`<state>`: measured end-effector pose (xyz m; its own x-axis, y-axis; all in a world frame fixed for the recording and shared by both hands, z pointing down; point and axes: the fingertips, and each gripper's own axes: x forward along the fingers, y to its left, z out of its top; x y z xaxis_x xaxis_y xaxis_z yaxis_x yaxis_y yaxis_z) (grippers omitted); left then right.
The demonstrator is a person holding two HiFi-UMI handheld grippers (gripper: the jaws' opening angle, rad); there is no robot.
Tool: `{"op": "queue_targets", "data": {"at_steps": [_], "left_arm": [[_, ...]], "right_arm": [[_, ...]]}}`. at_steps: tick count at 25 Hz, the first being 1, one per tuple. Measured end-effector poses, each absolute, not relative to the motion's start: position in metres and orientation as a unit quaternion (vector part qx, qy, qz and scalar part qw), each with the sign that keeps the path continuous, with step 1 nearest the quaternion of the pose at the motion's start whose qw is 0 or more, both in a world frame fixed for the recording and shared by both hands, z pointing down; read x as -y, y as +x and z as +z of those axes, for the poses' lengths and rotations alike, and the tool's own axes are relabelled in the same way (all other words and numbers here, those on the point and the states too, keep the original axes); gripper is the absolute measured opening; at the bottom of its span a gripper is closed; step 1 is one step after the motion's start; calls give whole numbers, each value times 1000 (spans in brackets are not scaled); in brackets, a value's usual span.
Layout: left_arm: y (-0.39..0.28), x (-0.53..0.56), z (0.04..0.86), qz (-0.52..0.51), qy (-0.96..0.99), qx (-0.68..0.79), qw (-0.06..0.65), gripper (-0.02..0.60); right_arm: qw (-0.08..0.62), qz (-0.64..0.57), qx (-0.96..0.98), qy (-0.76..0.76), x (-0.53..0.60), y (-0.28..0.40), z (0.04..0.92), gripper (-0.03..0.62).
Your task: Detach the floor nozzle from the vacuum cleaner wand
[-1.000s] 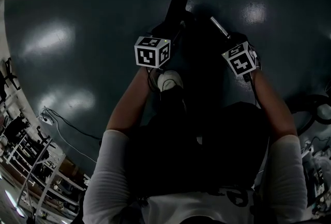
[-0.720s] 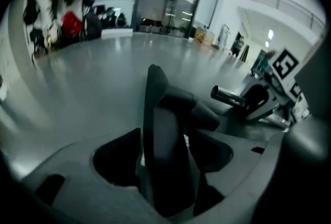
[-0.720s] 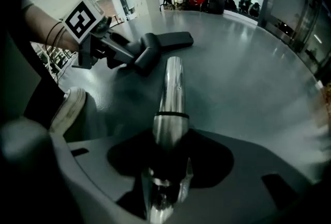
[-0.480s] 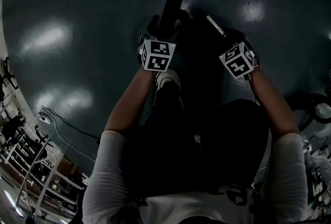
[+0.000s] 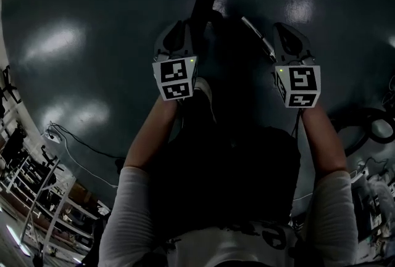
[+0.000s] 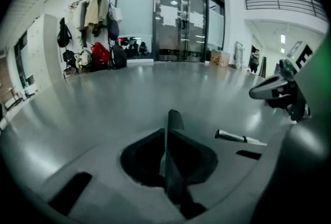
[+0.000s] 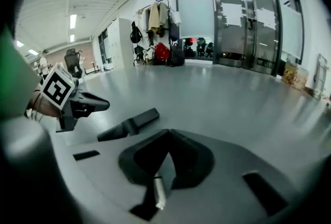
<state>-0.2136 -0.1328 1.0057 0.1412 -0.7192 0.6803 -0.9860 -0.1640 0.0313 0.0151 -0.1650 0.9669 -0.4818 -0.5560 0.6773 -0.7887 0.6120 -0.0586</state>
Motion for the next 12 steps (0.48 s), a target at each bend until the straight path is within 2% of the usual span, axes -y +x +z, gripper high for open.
{"op": "queue_targets", "data": {"at_steps": [1,5,9,12], "left_arm": [[-213,135,988,261,707,607,251,5],[-179,143,873,229,751,569,244,5],[-123,147,711,176,806,506,251,5],[-106,149,581,151,820,499,237,5]], "right_arm": [[313,193,835,410,164,17,951,3],[288,229,840,398,148,2,849,3],[259,219,845,414,143,16,708,2],[238,193,848,433,147,31,584,2]]}}
